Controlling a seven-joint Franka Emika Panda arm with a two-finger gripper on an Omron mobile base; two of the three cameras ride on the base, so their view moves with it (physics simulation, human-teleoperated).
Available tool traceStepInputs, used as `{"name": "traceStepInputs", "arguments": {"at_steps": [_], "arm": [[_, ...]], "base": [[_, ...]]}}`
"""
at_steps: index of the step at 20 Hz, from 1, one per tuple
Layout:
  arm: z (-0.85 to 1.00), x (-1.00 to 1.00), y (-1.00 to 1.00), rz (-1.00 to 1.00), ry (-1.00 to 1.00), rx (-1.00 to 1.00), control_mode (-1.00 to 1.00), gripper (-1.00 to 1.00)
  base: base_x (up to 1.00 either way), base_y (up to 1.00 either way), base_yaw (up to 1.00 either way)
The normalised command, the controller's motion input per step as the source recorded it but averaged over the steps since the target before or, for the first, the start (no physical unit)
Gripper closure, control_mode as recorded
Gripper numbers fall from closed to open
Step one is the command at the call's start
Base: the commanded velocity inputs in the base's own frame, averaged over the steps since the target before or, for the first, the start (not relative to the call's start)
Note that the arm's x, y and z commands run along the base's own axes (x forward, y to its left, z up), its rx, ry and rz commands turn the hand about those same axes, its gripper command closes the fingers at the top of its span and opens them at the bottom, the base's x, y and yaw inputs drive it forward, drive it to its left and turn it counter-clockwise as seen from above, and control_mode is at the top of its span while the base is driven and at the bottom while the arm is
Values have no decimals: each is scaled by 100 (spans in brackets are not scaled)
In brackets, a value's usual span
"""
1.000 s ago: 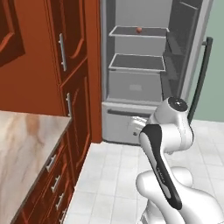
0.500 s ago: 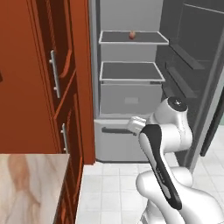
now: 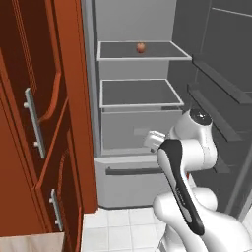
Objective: Place the cold items (peach and lime) from the fridge in one tupperware on the dining counter. Place the warm items (kebab skewer and hot dog) in the stove area in another tupperware.
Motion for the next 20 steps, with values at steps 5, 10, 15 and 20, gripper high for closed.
{"name": "traceStepInputs", "arguments": {"at_steps": [5,10,15,20], "arm": [[0,0,0,0,0,0,100,-100],[0,0,0,0,0,0,100,-100],[0,0,0,0,0,0,100,-100],[33,42,0,0,2,0,-100,-100]], "base": [[85,34,-26],[78,19,-24],[66,0,-9],[12,0,0]]}}
